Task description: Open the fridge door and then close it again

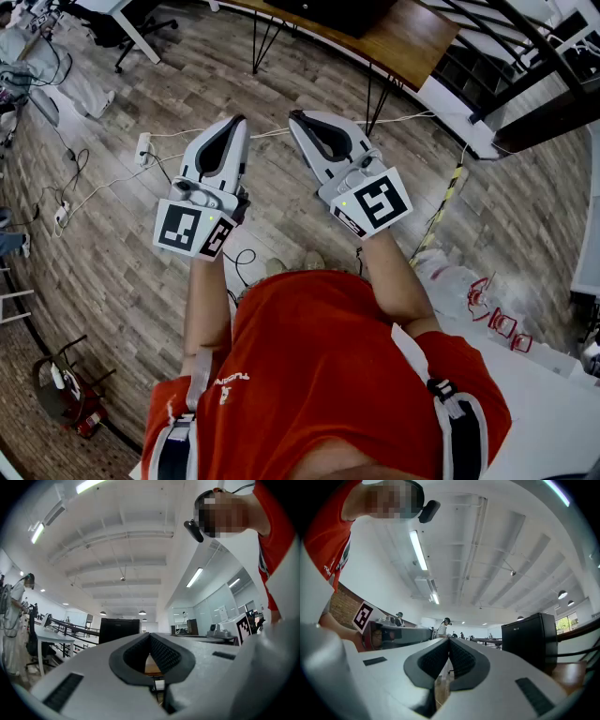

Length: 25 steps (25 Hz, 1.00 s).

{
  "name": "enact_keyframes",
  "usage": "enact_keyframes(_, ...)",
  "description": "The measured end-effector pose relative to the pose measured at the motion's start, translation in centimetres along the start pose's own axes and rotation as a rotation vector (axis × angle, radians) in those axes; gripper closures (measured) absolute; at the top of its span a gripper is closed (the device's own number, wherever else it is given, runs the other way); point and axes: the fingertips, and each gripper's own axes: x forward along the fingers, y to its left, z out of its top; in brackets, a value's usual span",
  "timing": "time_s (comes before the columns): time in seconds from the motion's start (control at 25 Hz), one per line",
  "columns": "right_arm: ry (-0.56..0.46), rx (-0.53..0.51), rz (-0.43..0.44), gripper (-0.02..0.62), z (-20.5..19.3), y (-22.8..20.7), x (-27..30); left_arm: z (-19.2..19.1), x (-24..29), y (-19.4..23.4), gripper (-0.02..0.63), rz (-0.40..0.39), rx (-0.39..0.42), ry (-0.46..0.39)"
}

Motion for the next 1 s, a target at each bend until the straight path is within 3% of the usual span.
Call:
enact_keyframes(0.64, -0.027, 0.018, 0.053, 0.569, -0.7, -2.1, -1.9, -1.9, 2.9, -1.7, 0.597, 0.03, 0.015, 0.034)
enact_keyframes(1.0, 0.008, 0.04, 0.059, 0.569, -2.3, -3.8, 0.1, -2.6, 4.2, 1.0, 0.597, 0.055, 0.009, 0.041)
